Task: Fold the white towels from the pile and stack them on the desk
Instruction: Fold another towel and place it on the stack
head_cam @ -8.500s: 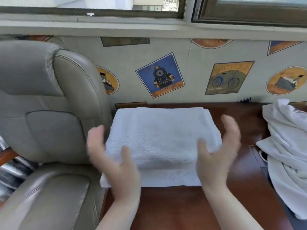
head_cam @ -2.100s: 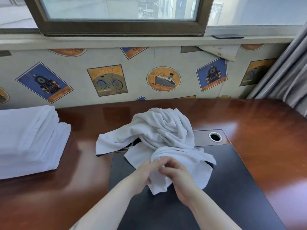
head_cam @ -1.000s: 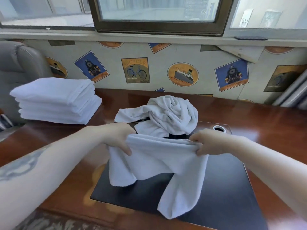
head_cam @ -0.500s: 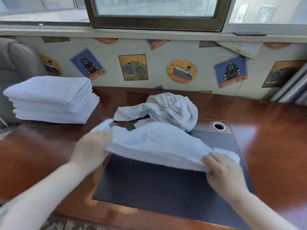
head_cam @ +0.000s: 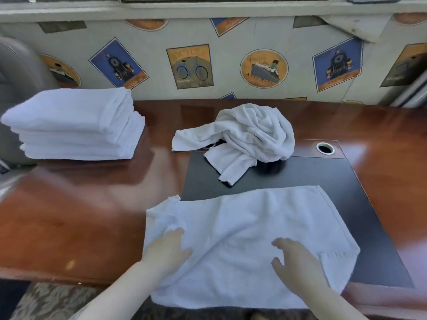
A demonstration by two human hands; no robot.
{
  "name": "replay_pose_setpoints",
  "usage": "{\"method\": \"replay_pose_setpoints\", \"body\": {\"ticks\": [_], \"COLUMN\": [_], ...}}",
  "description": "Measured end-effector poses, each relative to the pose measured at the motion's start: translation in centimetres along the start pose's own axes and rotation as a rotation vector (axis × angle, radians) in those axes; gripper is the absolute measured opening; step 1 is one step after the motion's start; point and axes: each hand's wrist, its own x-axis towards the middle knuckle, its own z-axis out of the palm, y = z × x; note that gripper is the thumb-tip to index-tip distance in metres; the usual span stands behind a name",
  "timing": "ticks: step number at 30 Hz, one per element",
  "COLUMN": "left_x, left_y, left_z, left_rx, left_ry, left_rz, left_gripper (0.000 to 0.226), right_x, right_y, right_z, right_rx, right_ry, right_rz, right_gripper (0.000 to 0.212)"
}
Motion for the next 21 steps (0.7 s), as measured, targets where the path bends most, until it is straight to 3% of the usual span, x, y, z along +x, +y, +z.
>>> {"method": "replay_pose_setpoints", "body": {"ticks": [3,5,8,12,16,19,21], "left_x": [2.3,3.5,3.6,2.4,-0.1,0.2,1.6], "left_y": [-1.1,-1.9,-4.6,-10.9,-15.6,-16.4,-14.7], "left_z": [1.8,3.3,4.7,3.9,3.0,2.2,1.7], "left_rx": [0.032,0.147,0.146,0.132,0.01,-0.118,-0.187], "left_ry": [0.176,0.133,0.122,0.272,0.321,0.497,0.543], "left_rz": [0.056,0.078,0.033,-0.055,-0.165,-0.07,0.061], "left_gripper": [0.058,0.066,0.068,0.063,0.055,0.047,0.044], "right_x": [1.9,2.6,2.4,2.3,2.0,2.0,1.8], "right_y": [-7.0,-9.5,-9.4,-7.8,-9.5,-12.4,-14.5], "right_z": [3.2,5.8,8.5,8.3,6.9,6.5,6.9], "right_rx": [0.019,-0.047,-0.188,-0.155,-0.059,-0.045,-0.087], "right_ry": [0.009,-0.073,-0.158,-0.157,-0.181,-0.091,-0.003], "right_rz": [-0.151,-0.173,-0.117,0.059,0.245,0.271,0.127], "right_gripper": [0.054,0.058,0.063,0.066,0.074,0.071,0.064]}}
